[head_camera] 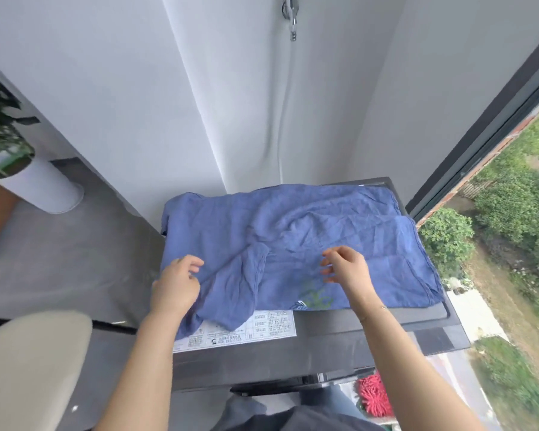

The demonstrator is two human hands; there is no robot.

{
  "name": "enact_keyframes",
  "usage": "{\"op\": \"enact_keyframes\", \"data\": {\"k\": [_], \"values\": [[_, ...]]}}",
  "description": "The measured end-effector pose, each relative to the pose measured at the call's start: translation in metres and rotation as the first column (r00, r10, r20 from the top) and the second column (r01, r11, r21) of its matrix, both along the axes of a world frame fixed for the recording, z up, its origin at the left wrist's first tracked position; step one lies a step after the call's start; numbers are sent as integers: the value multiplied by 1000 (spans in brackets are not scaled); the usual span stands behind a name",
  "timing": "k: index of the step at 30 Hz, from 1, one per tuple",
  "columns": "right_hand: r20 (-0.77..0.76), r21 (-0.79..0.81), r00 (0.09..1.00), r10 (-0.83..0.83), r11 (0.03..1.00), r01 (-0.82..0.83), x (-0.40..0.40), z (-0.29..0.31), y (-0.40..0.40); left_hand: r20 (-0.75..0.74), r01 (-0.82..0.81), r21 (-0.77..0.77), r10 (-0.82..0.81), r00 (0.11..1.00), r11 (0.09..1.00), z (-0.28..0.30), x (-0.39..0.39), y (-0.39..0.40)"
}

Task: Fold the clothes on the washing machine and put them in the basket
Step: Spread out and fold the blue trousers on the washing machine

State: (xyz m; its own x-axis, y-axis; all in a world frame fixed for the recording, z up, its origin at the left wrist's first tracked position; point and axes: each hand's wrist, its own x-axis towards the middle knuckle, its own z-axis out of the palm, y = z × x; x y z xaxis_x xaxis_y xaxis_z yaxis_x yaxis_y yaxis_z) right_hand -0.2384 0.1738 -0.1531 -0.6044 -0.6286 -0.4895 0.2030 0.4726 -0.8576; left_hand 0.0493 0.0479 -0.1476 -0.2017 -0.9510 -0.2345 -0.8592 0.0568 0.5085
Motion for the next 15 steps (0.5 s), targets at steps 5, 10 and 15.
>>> {"op": "enact_keyframes", "data": {"k": [5,10,15], "values": [[-49,184,970,238,957,-226,59,0,-15,-60,13,179,-2,998,984,-5,51,2],[-151,241,966,210,956,-171,122,-9,-23,18,255,383,-283,959,888,-1,68,8],[-216,274,946,241,945,-178,162,-13,-28,206,355,147,-379,902,923,-22,82,24]]}}
